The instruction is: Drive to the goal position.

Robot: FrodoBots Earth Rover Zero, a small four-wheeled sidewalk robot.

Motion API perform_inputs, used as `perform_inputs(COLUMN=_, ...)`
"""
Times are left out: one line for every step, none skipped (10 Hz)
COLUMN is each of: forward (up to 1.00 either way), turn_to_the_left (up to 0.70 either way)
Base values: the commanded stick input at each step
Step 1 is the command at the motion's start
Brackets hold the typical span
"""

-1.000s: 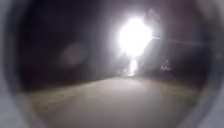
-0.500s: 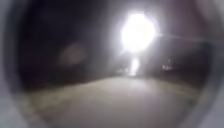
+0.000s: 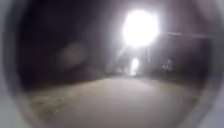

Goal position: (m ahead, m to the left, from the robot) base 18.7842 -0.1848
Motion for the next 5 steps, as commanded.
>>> perform_inputs(forward=1.00, turn_to_the_left=-0.08)
perform_inputs(forward=1.00, turn_to_the_left=-0.05)
perform_inputs(forward=1.00, turn_to_the_left=-0.04)
perform_inputs(forward=1.00, turn_to_the_left=-0.03)
perform_inputs(forward=1.00, turn_to_the_left=-0.01)
